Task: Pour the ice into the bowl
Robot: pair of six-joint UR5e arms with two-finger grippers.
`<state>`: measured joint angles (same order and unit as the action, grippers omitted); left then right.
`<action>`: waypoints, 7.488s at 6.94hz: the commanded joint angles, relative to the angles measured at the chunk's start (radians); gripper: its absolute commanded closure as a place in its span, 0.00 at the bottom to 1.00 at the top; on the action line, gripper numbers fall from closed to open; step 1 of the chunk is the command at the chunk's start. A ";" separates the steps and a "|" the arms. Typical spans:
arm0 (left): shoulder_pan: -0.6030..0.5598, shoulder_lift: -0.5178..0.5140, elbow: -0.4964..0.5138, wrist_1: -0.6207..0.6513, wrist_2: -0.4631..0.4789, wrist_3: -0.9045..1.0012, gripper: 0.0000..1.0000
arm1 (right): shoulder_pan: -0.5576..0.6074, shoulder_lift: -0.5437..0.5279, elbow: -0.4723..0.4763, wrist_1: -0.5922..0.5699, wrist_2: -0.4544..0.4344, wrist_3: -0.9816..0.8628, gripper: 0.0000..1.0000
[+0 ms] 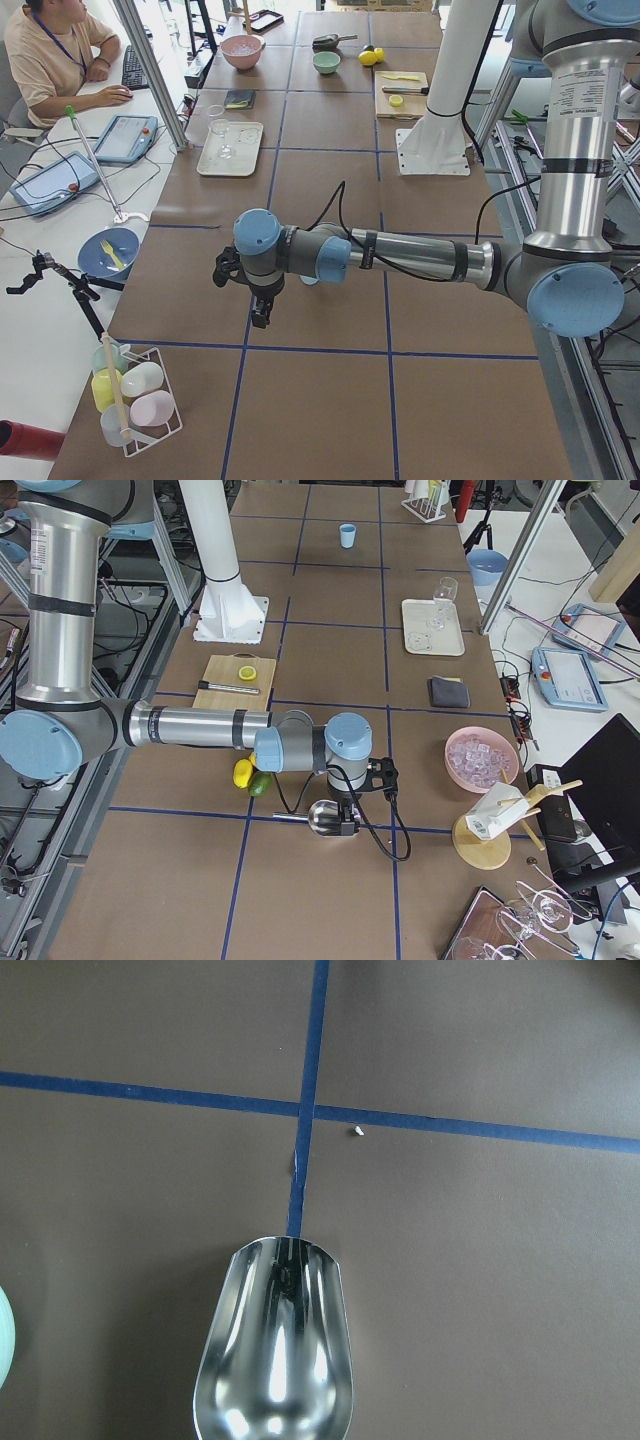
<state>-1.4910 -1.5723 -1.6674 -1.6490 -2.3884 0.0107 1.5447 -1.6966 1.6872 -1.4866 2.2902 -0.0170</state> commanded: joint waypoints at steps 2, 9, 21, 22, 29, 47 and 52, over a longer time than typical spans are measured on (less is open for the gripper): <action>0.000 -0.002 -0.008 0.000 0.000 0.000 0.00 | 0.000 0.000 0.002 0.000 0.002 -0.001 0.00; 0.011 -0.003 0.000 0.002 0.006 0.002 0.00 | -0.037 0.086 0.020 0.000 0.106 0.025 0.00; 0.028 -0.002 0.000 0.000 -0.002 -0.002 0.00 | -0.442 0.078 -0.182 0.585 0.060 0.397 1.00; 0.028 -0.002 0.000 0.000 0.000 0.000 0.00 | -0.442 0.086 -0.178 0.585 0.064 0.399 1.00; 0.034 -0.002 0.000 0.002 -0.002 0.000 0.00 | -0.921 0.798 -0.265 0.534 -0.368 1.240 1.00; 0.086 -0.047 0.011 -0.247 0.001 -0.008 0.00 | -0.082 0.232 -0.078 -0.050 0.069 -0.196 0.00; 0.220 0.008 0.042 -0.893 0.179 -0.390 0.00 | -0.067 0.183 -0.087 -0.037 0.069 -0.100 0.00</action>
<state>-1.3466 -1.6316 -1.6031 -2.3640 -2.3312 -0.2581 1.4765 -1.5117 1.6027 -1.5249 2.3581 -0.1209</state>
